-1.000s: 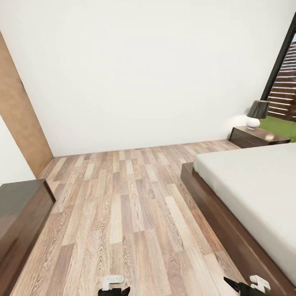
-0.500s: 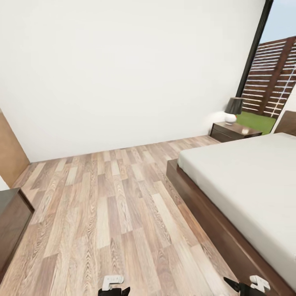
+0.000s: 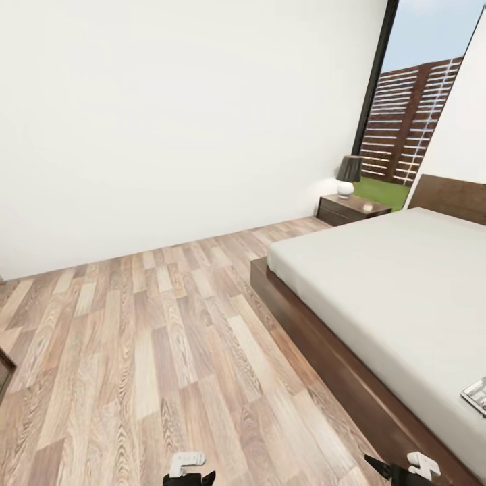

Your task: In the bedroom, move the book from the bed onto either nightstand, and place the two sandals side by side next to the bed.

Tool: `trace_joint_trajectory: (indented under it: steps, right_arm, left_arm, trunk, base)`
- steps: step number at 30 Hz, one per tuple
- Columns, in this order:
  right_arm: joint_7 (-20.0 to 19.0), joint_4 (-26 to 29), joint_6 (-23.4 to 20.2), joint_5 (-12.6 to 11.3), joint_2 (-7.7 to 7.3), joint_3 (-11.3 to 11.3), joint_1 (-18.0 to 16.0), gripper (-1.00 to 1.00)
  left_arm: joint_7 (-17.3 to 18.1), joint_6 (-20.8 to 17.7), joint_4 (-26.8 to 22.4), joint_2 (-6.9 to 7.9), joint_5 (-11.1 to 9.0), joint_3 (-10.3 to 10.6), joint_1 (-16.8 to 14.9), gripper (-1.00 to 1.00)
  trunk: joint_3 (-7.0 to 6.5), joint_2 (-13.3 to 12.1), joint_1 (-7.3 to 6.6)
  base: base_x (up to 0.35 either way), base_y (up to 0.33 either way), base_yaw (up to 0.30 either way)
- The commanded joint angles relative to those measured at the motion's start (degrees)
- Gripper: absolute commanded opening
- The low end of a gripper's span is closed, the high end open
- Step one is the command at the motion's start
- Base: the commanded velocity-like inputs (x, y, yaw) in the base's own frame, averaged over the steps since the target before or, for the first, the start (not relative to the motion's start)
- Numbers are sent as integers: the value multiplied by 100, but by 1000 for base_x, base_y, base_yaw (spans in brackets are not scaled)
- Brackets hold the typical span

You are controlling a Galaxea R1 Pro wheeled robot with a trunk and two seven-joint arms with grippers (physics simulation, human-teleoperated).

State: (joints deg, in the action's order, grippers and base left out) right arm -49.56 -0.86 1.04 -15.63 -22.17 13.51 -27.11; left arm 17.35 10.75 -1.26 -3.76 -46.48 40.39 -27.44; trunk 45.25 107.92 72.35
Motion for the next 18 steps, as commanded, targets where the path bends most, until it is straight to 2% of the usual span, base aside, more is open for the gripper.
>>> trace_joint_trajectory:
  steps: [1,18]
  right_arm:
    - [-15,-10,11,-2,0,12,-5,100]
    - [-16,-11,11,-2,2,12,-5,100]
  left_arm:
    - [23,23,12,-5,-54,48,-5,100]
    - [22,23,12,-19,-54,48,-6,100]
  trunk:
    - [9,2,-1]
    - [68,2,-1]
  base:
    - [0,0,-261]
    - [0,0,-261]
